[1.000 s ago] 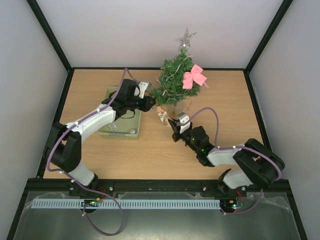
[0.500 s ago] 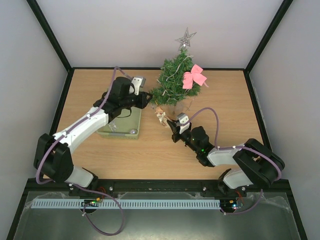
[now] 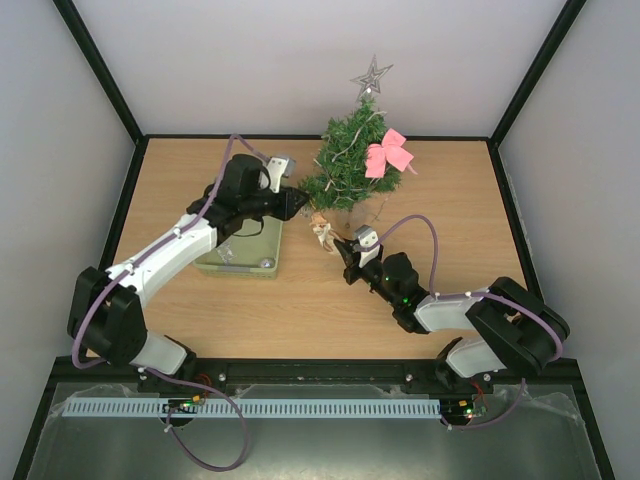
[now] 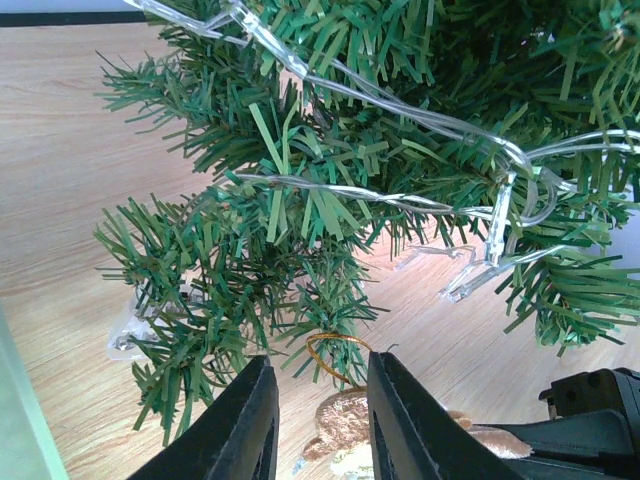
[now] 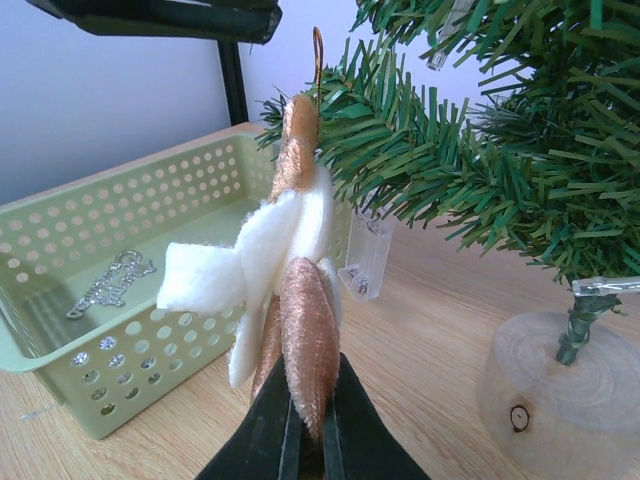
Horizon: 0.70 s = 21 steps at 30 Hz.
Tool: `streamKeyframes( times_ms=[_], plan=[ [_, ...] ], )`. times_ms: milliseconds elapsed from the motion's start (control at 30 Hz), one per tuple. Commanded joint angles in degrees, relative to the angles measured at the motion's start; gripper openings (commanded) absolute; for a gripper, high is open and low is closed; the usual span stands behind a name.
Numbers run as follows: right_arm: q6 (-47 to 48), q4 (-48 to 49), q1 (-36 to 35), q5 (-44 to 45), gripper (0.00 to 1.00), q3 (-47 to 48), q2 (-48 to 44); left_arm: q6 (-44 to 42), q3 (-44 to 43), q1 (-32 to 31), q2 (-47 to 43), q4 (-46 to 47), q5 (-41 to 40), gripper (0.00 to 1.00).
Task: Decorate the small christmas tree
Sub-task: Hang the decoration item on the Christmas tree.
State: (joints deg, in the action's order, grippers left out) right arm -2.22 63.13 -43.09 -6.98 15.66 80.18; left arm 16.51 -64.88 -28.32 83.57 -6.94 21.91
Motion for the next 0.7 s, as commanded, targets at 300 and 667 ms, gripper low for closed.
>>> streamKeyframes(
  times_ms=[300, 667],
  plan=[
    [-0.92, 3.05, 0.24, 0.04, 0.02, -0.17, 0.85, 0.10, -0.09, -0.07, 3.02, 1.49, 3.14, 0.27],
    [-0.77, 3.04, 0.20, 0.81, 0.02, -0.36, 0.70, -0.42, -2.60, -0.06, 6.39, 2.91, 2.71, 0.26]
  ],
)
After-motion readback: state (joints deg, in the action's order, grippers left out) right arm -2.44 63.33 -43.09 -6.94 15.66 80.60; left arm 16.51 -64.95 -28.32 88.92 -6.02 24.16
